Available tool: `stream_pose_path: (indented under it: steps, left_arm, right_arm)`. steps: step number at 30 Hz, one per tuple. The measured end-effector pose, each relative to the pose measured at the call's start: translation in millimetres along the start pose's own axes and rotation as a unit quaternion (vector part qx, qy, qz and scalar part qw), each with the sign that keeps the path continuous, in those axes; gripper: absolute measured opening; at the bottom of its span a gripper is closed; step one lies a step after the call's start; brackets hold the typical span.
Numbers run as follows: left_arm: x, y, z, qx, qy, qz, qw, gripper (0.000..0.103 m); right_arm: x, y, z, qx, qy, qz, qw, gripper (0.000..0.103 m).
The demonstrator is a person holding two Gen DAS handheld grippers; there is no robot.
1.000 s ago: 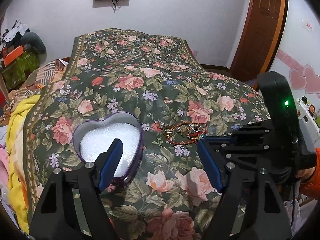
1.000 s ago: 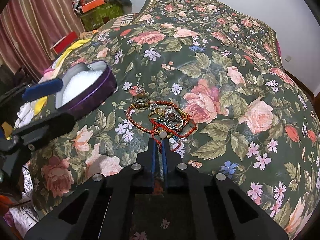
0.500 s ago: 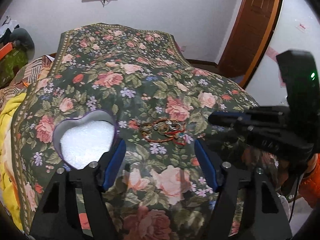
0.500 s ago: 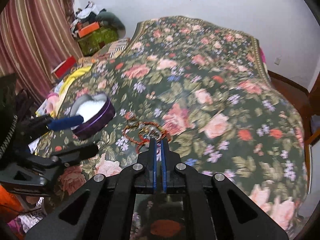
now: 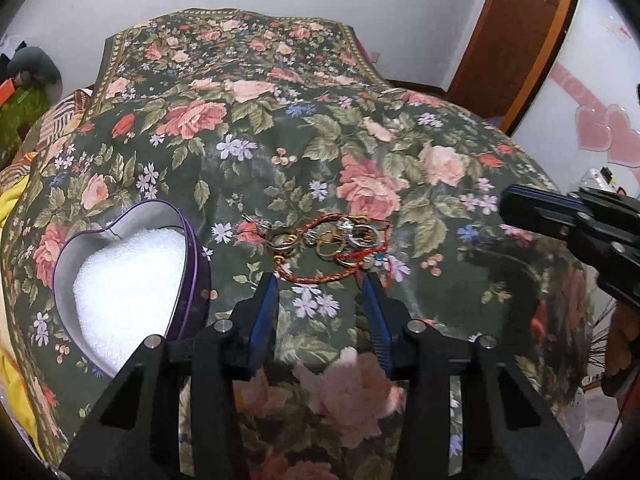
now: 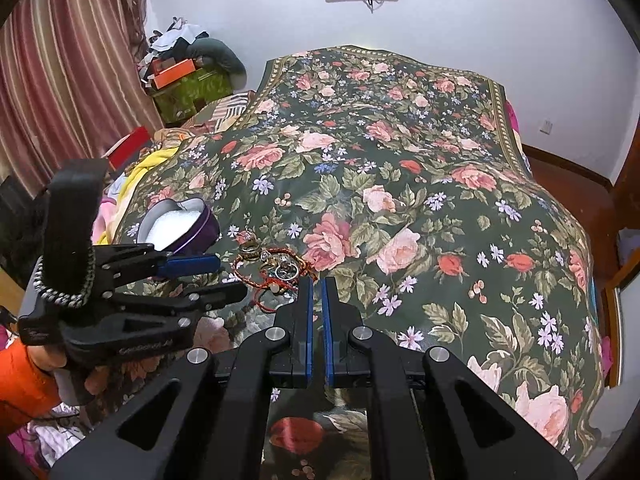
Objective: Organize jewelry
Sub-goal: 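Pinch a ring from the pile with the left tool and lift it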
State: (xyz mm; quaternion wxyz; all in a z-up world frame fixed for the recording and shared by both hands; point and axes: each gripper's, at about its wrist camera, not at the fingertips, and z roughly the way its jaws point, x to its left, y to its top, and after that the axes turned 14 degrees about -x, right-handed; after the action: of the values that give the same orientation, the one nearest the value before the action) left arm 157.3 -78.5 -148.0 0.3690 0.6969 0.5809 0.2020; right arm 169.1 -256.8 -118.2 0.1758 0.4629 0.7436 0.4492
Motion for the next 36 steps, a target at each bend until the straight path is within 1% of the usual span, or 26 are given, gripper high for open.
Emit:
stream_pose_path:
  steps: [8,11,12,14,15,16,17,18,19,20,23,26,31,32,33,34,36]
  left_arm:
    - [-4,-1,15,0.003,0.015,0.023,0.9996,0.043]
    - [-6,-2,20,0.002,0.018,0.033,0.9993,0.037]
    - [-6,-2,20,0.001,0.017,0.035,0.9992,0.028]
    - [-4,-1,21,0.001,0.014,0.032,0.9994,0.016]
    - [-2,-1,21,0.001,0.012,0.029,0.9995,0.004]
    - [0,-1,21,0.001,0.012,0.026,0.9996,0.001]
    - [2,0,20,0.0,0.009,0.021,0.9997,0.001]
    - [4,0,19,-0.001,0.006,0.015,0.9999,0.0]
    - [7,0,18,-0.001,0.003,0.008,1.0,0.0]
    - [9,0,16,-0.003,0.0,0.003,1.0,0.0]
    - [14,0,8,-0.005,-0.007,-0.009,0.9999,0.0]
    - [14,2,5,-0.002,-0.011,-0.008,0.9999,0.0]
    - [15,10,9,-0.001,-0.007,-0.01,0.9999,0.003]
    - [15,11,9,-0.002,-0.007,-0.012,0.9999,0.004]
    - [15,13,10,-0.003,-0.006,-0.013,0.9999,0.009]
    - [15,15,10,-0.005,-0.005,-0.013,0.9999,0.012]
    - [15,18,10,-0.01,0.0,-0.011,0.9999,0.025]
  right_arm:
    - [0,-4,9,0.016,0.002,-0.001,1.0,0.005]
    - [0,-4,11,0.022,0.003,0.001,1.0,0.005]
    - [0,-4,12,0.024,0.003,0.001,1.0,0.005]
    - [0,-5,12,0.027,0.002,0.003,1.0,0.008]
    - [-1,-5,13,0.028,0.0,0.006,1.0,0.01]
    - [-1,-5,14,0.029,-0.001,0.008,1.0,0.016]
    - [-2,-5,14,0.029,-0.002,0.011,1.0,0.024]
    - [-2,-5,14,0.028,-0.003,0.013,1.0,0.029]
    - [-2,-6,13,0.026,-0.005,0.015,1.0,0.038]
    - [-2,-5,12,0.022,-0.007,0.015,1.0,0.044]
    - [-1,-4,11,0.018,-0.008,0.009,1.0,0.046]
    - [1,-3,13,0.02,-0.006,0.006,1.0,0.046]
    - [4,-2,17,0.027,0.003,0.01,1.0,0.046]
    - [5,-3,17,0.028,0.004,0.01,1.0,0.046]
    - [5,-3,18,0.029,0.005,0.008,1.0,0.046]
    - [5,-4,18,0.03,0.005,0.007,1.0,0.046]
    - [4,-5,19,0.032,0.005,0.008,0.999,0.046]
